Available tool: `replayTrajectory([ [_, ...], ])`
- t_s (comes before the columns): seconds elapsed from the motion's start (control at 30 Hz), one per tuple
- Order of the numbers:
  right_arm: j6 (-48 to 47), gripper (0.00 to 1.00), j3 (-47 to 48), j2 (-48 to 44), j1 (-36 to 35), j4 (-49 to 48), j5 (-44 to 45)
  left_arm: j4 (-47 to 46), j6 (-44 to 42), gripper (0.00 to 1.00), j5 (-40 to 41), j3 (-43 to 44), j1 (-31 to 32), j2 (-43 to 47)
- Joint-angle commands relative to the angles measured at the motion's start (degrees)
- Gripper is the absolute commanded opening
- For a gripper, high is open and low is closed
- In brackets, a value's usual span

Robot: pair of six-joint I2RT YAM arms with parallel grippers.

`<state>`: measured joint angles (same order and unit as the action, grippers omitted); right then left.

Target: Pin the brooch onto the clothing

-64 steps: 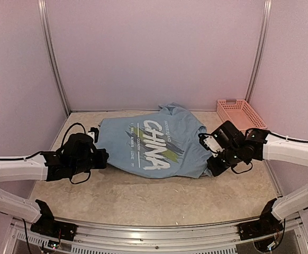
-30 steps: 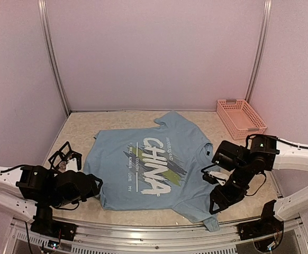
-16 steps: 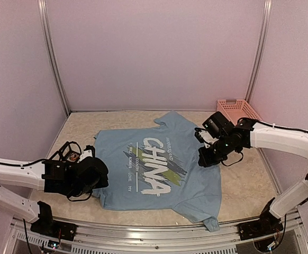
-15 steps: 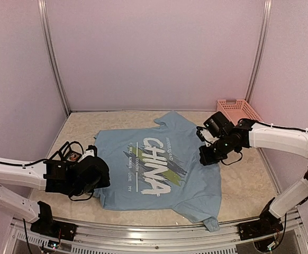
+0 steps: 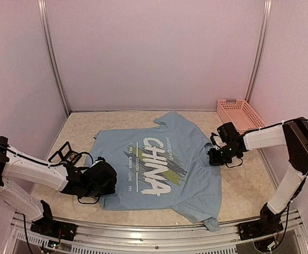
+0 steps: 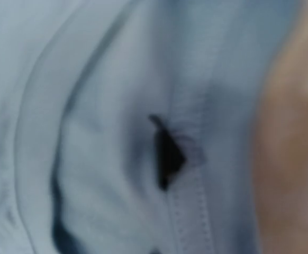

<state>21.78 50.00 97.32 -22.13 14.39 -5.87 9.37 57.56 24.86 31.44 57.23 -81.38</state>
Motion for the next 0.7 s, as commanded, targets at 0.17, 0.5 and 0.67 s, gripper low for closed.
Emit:
replayTrajectory([
  [0.17,-4.0,0.00,-3.4,2.6,8.0,2.1,2.3,16.4,17.2,0.20,5.6,-6.1,6.8,10.7],
  [0.5,-9.1,0.00,3.8,0.5,11.1,9.7,5.0,26.3,31.8,0.20,3.4,-9.7,15.9,21.5],
  [0.67,-8.6,0.00,10.8,-3.8,5.0,15.7,7.7,27.0,23.1,0.21,11.4,-0.5,15.8,18.7],
])
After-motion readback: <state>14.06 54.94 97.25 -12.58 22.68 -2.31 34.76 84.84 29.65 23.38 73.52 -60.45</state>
